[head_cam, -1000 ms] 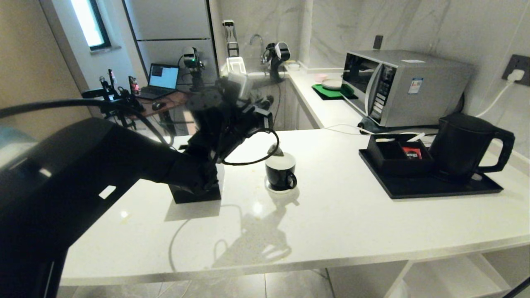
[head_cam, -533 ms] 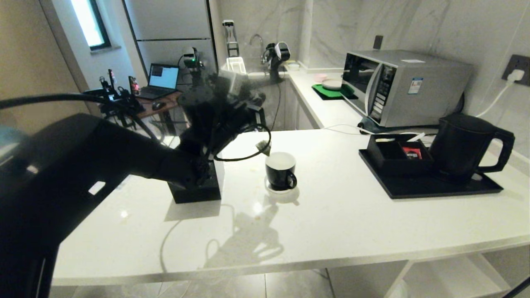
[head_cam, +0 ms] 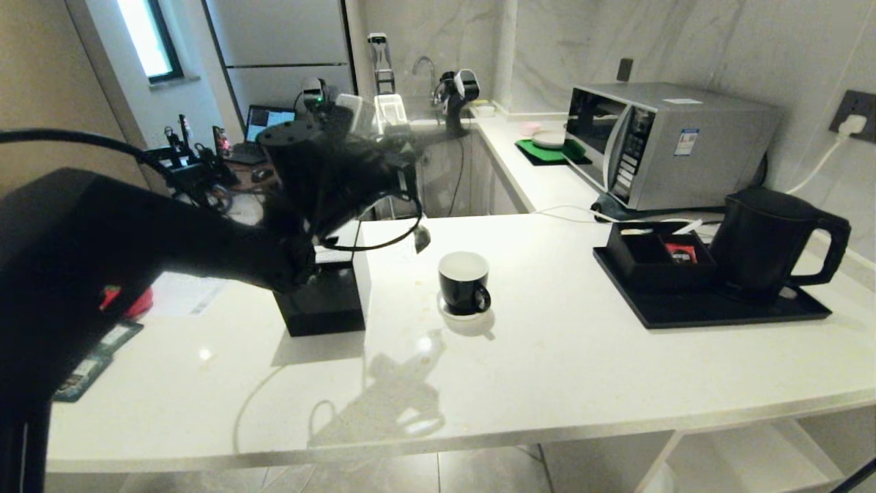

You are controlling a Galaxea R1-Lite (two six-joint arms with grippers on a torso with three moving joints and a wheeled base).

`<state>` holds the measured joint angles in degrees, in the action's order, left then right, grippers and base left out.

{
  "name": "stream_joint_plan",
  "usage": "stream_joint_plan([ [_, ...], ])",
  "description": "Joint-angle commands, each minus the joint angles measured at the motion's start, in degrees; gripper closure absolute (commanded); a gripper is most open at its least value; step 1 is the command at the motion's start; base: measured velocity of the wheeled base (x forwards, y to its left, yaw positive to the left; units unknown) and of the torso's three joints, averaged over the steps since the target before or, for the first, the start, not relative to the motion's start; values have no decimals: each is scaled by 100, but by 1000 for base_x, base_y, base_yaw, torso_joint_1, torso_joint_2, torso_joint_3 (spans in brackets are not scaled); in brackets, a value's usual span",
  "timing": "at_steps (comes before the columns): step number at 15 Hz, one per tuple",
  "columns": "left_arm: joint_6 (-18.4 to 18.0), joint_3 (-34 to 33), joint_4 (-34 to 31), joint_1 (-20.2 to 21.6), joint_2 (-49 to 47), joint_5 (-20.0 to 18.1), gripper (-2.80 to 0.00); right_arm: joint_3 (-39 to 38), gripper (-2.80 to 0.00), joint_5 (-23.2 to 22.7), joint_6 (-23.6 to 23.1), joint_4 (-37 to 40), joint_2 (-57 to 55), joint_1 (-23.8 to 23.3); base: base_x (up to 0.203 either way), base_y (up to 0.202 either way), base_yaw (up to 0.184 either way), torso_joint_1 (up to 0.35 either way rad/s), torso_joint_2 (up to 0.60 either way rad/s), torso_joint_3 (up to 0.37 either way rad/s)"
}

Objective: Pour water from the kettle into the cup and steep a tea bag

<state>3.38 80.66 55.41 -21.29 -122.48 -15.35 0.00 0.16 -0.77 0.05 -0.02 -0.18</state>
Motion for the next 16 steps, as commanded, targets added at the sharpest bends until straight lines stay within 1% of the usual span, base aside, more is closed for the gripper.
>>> stream_joint_plan([
  [1, 8, 224, -132, 182, 91, -138, 0, 0, 0, 1, -2, 4, -6, 1, 0, 0, 0, 0, 0, 0],
  [5, 88, 787, -674, 410, 101, -550, 0, 0, 0, 1, -2, 4, -6, 1, 0, 0, 0, 0, 0, 0],
  [8, 125, 1161, -1142, 580, 101, -660, 0, 0, 0, 1, -2, -4, -6, 1, 0, 0, 0, 0, 0, 0],
  [10, 128, 1340, -1350, 748, 112, -1064, 0, 0, 0, 1, -11, -5, -6, 1, 0, 0, 0, 0, 0, 0],
  [13, 137, 1347, -1509, 976, 186, -1492, 0, 0, 0, 1, -2, -2, -6, 1, 0, 0, 0, 0, 0, 0],
  [16, 137, 1332, -1559, 1212, 207, -1714, 0, 0, 0, 1, -2, 1, -6, 1, 0, 0, 0, 0, 0, 0],
])
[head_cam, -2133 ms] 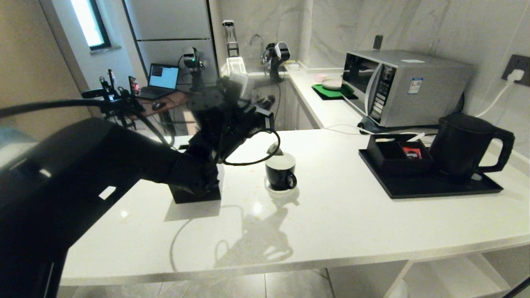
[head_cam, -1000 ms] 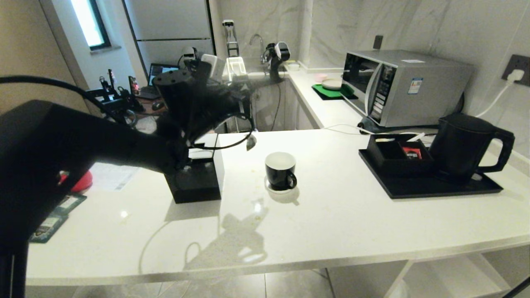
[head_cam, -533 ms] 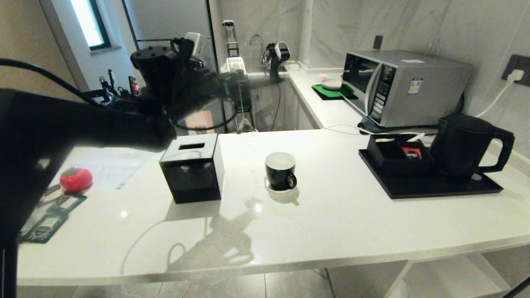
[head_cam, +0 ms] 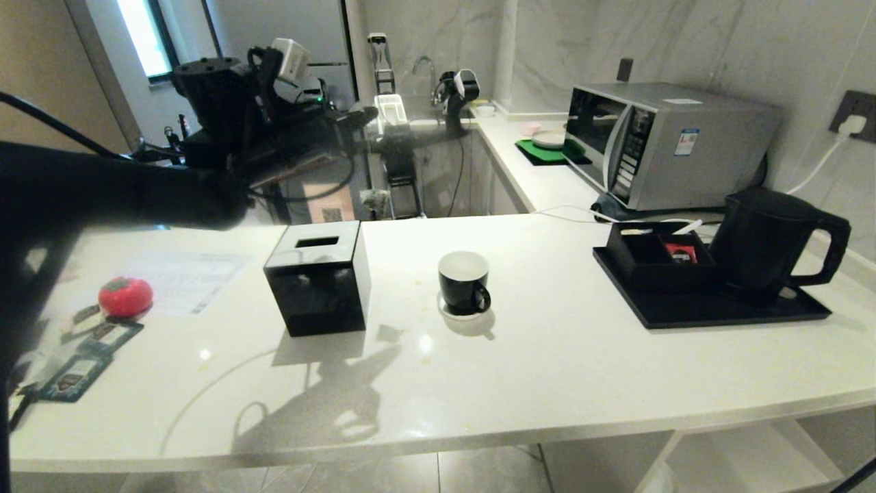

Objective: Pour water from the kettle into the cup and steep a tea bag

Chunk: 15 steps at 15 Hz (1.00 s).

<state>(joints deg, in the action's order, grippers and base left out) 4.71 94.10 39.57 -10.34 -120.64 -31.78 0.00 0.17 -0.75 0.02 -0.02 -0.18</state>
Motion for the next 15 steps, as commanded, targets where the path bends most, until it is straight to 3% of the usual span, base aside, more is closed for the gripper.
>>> stream_joint_plan([
  [1, 4, -30, 16, 193, 18, -175, 0, 0, 0, 0, -4, -2, -6, 1, 0, 0, 0, 0, 0, 0],
  [5, 4, -92, -122, 424, 14, -460, 0, 0, 0, 0, -4, 6, -6, 1, 0, 0, 0, 0, 0, 0],
  [10, -15, -740, -67, 700, 81, -903, 0, 0, 0, 0, -4, 6, -6, 1, 0, 0, 0, 0, 0, 0],
  [15, -40, -937, -64, 921, 40, -944, 0, 0, 0, 0, -4, -2, -6, 1, 0, 0, 0, 0, 0, 0],
])
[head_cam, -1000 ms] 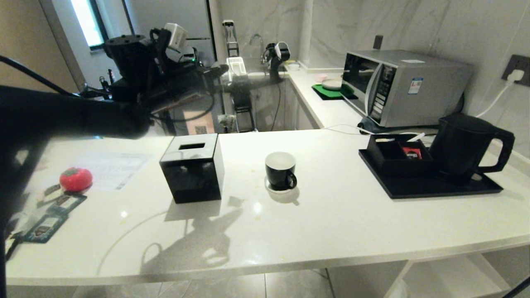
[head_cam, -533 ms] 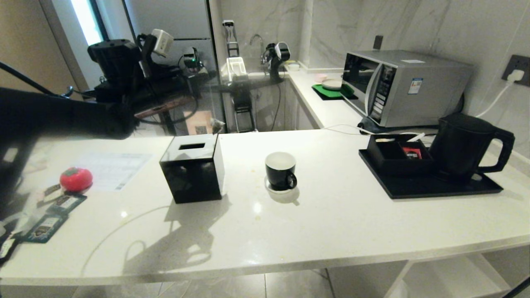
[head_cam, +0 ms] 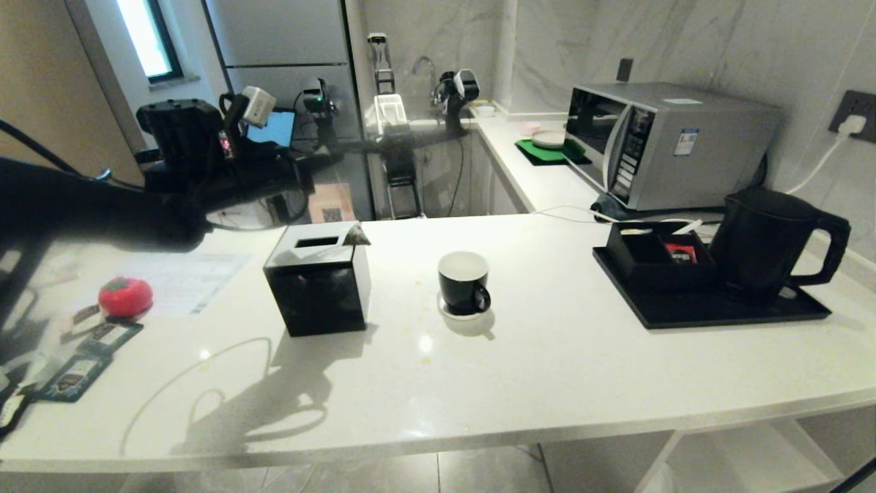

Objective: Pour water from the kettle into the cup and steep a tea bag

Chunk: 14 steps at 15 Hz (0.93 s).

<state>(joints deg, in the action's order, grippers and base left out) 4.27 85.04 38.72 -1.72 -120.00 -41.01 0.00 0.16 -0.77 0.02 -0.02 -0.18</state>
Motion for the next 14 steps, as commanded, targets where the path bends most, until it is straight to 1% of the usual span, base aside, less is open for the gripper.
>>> stream_joint_plan([
  [1, 4, -31, 21, 84, -23, -21, 0, 0, 0, 2, -2, 2, -6, 1, 0, 0, 0, 0, 0, 0],
  [2, 13, -31, 21, 93, -23, -28, 0, 0, 0, 2, -2, -2, -6, 1, 0, 0, 0, 0, 0, 0],
  [5, 22, 4, 21, 216, -5, -293, 0, 0, 0, 2, -2, 0, -6, 1, 0, 0, 0, 0, 0, 0],
  [9, 39, 69, 16, 242, 47, -302, 0, 0, 0, 2, -2, -2, -6, 1, 0, 0, 0, 0, 0, 0],
  [12, 57, 241, 4, 242, 47, -302, 0, 0, 0, 2, -2, 5, -6, 1, 0, 0, 0, 0, 0, 0],
  [14, 134, 250, 12, 258, 78, -302, 0, 0, 0, 2, -2, 6, -6, 1, 0, 0, 0, 0, 0, 0],
])
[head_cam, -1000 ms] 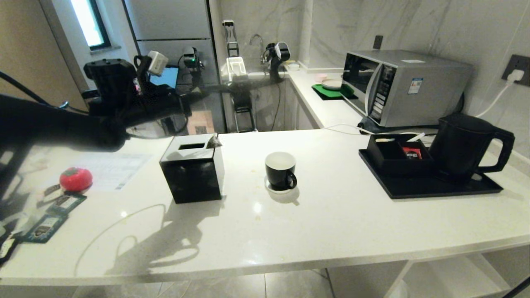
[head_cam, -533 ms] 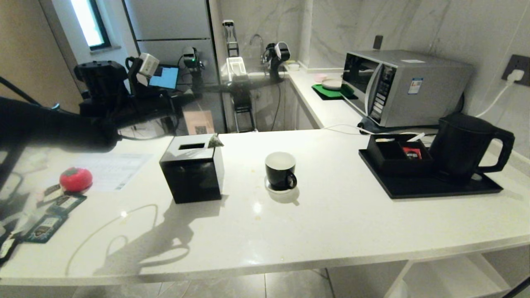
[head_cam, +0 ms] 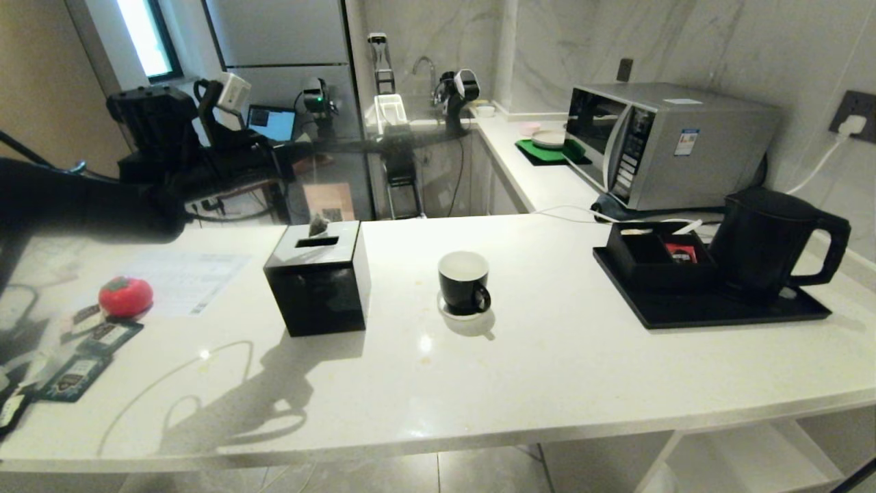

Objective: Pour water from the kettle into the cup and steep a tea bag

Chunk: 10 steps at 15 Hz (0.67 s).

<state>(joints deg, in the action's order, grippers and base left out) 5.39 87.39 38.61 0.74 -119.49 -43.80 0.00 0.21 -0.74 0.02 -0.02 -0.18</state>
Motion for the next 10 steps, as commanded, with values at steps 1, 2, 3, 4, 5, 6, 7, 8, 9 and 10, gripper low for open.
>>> stream_joint_plan([
  [1, 32, 7, 24, 58, 31, -23, 0, 0, 0, -3, -13, -2, -6, 1, 0, 0, 0, 0, 0, 0],
  [2, 32, 6, 24, 75, 31, -23, 0, 0, 0, -3, -5, 6, -6, 1, 0, 0, 0, 0, 0, 0],
  [3, 39, 6, 15, 93, 23, -31, 0, 0, 0, -3, -5, -1, -6, 1, 0, 0, 0, 0, 0, 0],
  [4, 41, 6, 6, 102, 5, -32, 0, 0, 0, -3, -5, -2, -6, 1, 0, 0, 0, 0, 0, 0],
  [5, 41, -1, -1, 161, -10, -41, 0, 0, 0, -3, -5, 5, -6, 1, 0, 0, 0, 0, 0, 0],
  [6, 41, -3, -10, 191, -29, -172, 0, 0, 0, -3, -5, 2, -6, 1, 0, 0, 0, 0, 0, 0],
  [7, 41, -15, -11, 268, -36, -401, 0, 0, 0, -3, -5, 1, -6, 1, 0, 0, 0, 0, 0, 0],
  [8, 41, -27, -11, 334, -62, -594, 0, 0, 0, -3, -5, -1, -6, 1, 0, 0, 0, 0, 0, 0],
  [9, 41, -38, -19, 342, -74, -636, 0, 0, 0, -3, -5, 3, -6, 1, 0, 0, 0, 0, 0, 0],
  [10, 41, -38, -29, 348, -92, -647, 0, 0, 0, -3, -5, -1, -6, 1, 0, 0, 0, 0, 0, 0],
])
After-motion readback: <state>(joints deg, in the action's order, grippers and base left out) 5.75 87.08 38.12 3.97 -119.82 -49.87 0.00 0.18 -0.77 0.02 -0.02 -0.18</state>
